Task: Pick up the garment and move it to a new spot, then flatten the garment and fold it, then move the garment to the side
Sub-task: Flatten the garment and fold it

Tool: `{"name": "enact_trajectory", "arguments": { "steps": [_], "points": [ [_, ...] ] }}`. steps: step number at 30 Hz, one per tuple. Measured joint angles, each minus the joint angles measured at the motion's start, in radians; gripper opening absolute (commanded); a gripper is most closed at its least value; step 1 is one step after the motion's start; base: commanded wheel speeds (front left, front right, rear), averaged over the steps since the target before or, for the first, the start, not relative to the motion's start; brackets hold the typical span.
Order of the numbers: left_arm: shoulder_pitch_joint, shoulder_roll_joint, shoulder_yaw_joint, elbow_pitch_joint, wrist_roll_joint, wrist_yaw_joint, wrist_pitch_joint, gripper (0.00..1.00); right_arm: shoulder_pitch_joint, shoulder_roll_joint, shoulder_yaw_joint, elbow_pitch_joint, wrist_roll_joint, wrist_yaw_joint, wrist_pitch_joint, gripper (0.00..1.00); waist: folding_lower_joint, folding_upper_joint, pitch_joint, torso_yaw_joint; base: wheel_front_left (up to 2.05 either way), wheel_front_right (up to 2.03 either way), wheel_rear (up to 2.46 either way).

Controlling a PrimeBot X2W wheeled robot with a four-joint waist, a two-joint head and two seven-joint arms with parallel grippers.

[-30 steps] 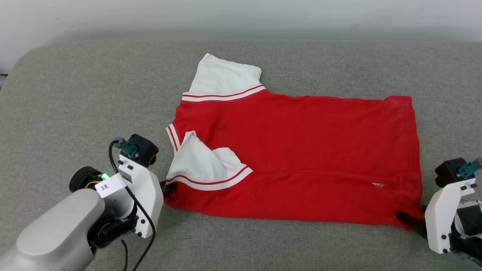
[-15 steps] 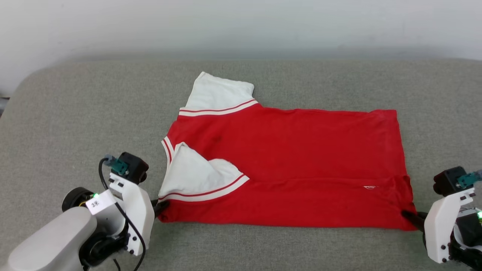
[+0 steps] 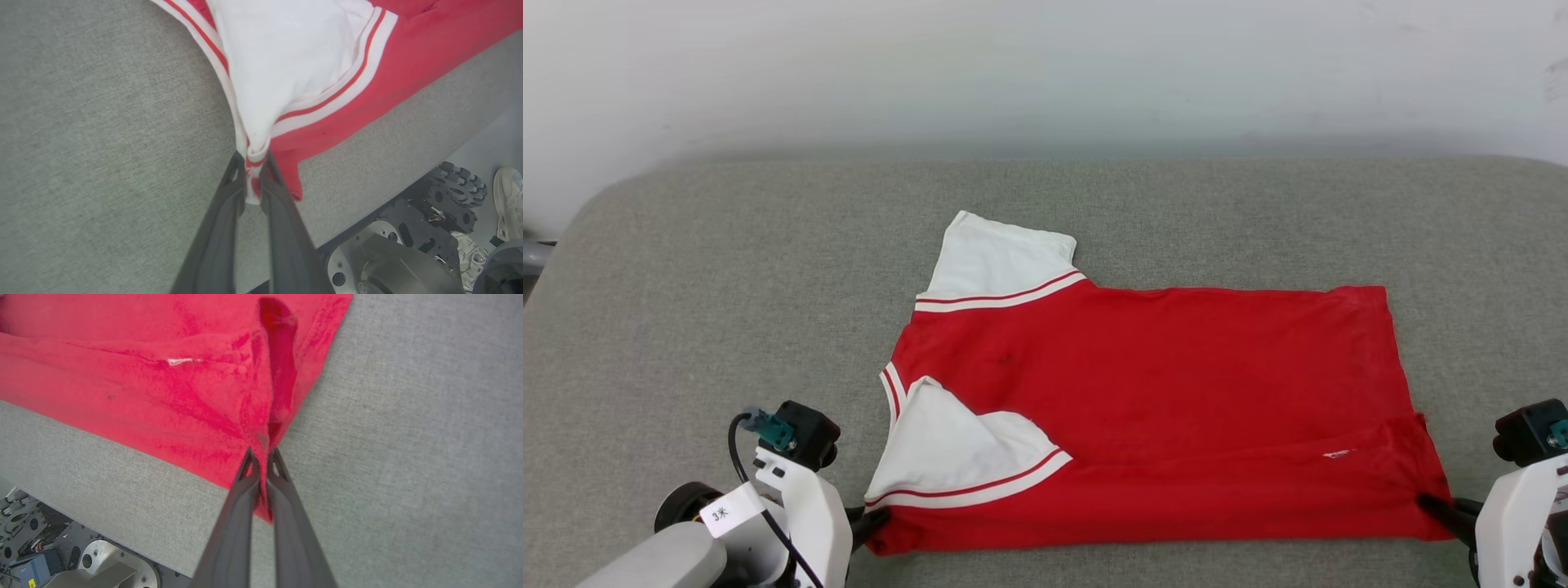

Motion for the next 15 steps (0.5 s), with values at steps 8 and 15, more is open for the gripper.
{"name": "enact_trajectory", "arguments": {
  "steps": [8,15],
  "points": [
    [0.014,-0.029,-0.001,0.057,-0.019,0.006,-0.011,0.0,0.008,0.061,-0.042,0.065,-0.007,0.0,0.023,0.0,0.0,-0.0001,0.041,0.001,0.0,0.0,0.0],
    [0.014,-0.062,-0.006,0.127,-0.017,-0.011,-0.036,0.37,0.0,0.1,-0.04,0.125,-0.025,0.0,-0.013,0.27,0.0,0.0,0.056,0.0,0.0,0.0,0.0]
  ]
}}
